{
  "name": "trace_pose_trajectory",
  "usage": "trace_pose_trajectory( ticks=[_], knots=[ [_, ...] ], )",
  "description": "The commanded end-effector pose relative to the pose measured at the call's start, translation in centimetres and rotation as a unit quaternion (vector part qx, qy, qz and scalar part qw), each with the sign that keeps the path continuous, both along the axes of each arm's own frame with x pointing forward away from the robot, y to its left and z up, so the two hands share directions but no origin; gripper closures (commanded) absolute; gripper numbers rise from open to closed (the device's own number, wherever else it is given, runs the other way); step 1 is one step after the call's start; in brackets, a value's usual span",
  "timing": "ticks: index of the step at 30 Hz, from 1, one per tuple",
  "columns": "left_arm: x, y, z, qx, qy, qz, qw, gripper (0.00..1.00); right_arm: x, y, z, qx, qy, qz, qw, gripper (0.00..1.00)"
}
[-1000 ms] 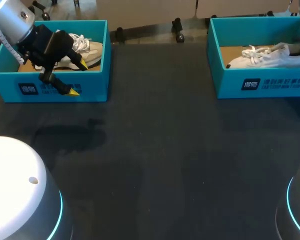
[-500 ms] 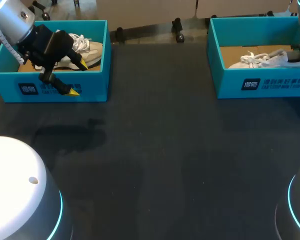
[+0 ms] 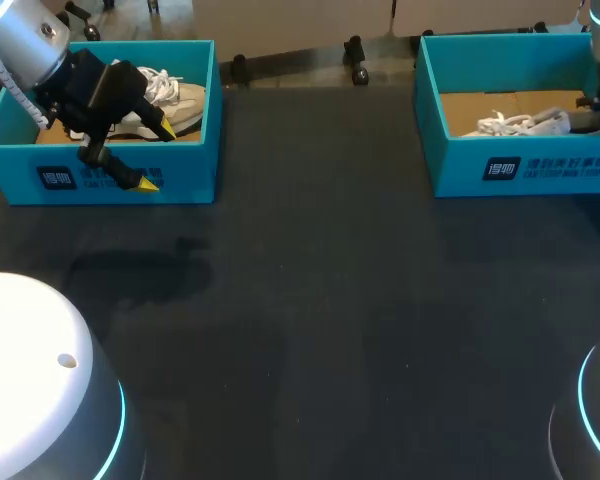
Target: Take the shoe out of the shoebox, open the shoe tongue, remove and reinsert the insole, then place the shoe into the shoebox
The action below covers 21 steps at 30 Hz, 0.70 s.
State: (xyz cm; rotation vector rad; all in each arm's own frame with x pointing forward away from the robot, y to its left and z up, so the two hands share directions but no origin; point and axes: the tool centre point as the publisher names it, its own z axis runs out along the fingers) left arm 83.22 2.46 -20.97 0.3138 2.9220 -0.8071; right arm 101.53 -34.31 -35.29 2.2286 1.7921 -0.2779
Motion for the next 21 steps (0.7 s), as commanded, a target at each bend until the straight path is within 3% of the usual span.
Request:
trace_pose_trajectory(
  ticks=[1, 11, 12, 14, 21],
  knots=[
    [0.12, 0.00, -0.01, 0.001, 0.001, -0.001, 1.000, 0.00, 0.36, -0.08, -0.39, 0.003, 0.001, -0.003, 1.000, 1.00],
    [0.12, 0.00, -0.01, 0.001, 0.001, -0.001, 1.000, 0.00, 0.41, -0.46, -0.49, -0.002, 0.004, -0.010, 1.000, 1.00],
    [0.12, 0.00, -0.01, 0.001, 0.001, -0.001, 1.000, 0.00, 0.40, -0.48, -0.43, -0.002, 0.003, -0.011, 1.000, 0.86],
    [0.12, 0.00, -0.01, 0.001, 0.001, -0.001, 1.000, 0.00, 0.38, -0.53, -0.28, -0.004, 0.002, -0.011, 1.000, 0.72],
    [0.12, 0.00, -0.01, 0.001, 0.001, -0.001, 1.000, 0.00, 0.29, -0.51, 0.19, -0.008, -0.001, -0.015, 1.000, 0.65]
  ],
)
